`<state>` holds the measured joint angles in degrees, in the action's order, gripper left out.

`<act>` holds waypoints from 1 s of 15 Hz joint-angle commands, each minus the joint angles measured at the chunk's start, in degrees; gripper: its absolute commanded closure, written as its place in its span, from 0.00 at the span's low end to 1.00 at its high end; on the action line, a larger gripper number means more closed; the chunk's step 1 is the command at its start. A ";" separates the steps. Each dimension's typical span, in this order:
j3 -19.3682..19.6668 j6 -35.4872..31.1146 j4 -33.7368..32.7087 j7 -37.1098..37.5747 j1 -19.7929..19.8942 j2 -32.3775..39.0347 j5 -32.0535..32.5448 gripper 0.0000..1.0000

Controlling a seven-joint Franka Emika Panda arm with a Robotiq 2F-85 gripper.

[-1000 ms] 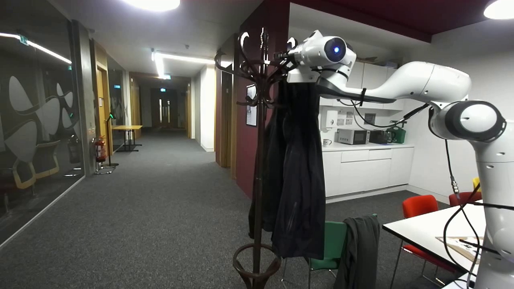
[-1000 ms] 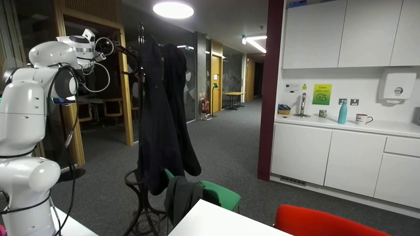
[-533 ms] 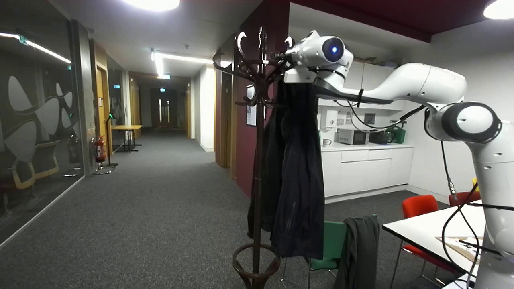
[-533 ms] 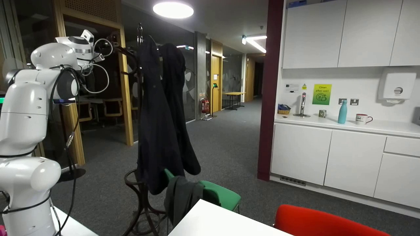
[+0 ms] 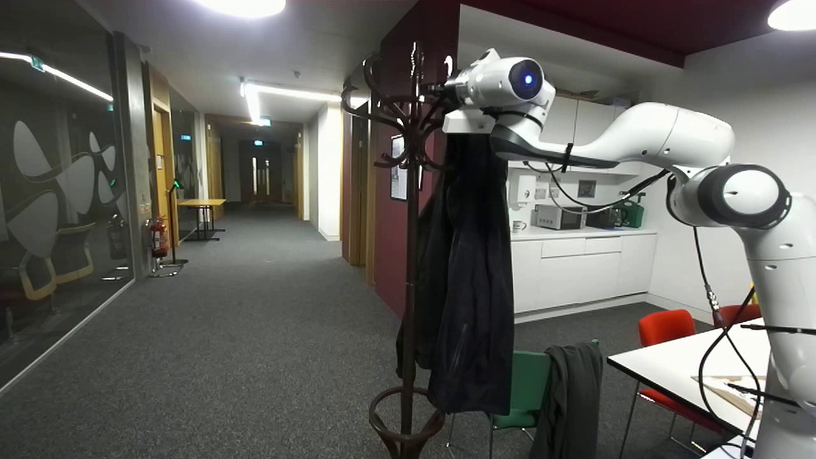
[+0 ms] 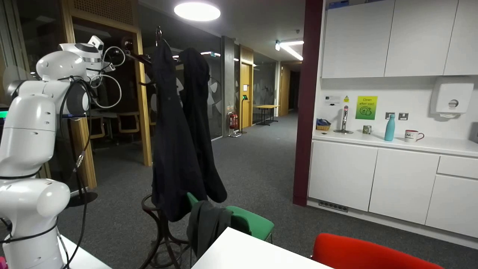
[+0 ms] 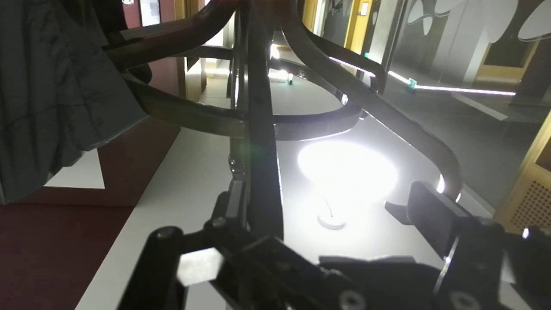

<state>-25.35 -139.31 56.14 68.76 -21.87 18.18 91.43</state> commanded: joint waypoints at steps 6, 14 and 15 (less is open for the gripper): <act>-3.11 -4.46 -7.09 -7.86 -1.25 7.14 -3.03 0.00; -5.53 -2.52 -7.47 -13.36 -4.28 9.76 -3.40 0.00; -5.10 -1.02 -6.94 -12.81 -4.88 9.11 -2.71 0.00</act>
<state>-30.58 -142.57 50.90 57.95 -25.23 27.23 87.96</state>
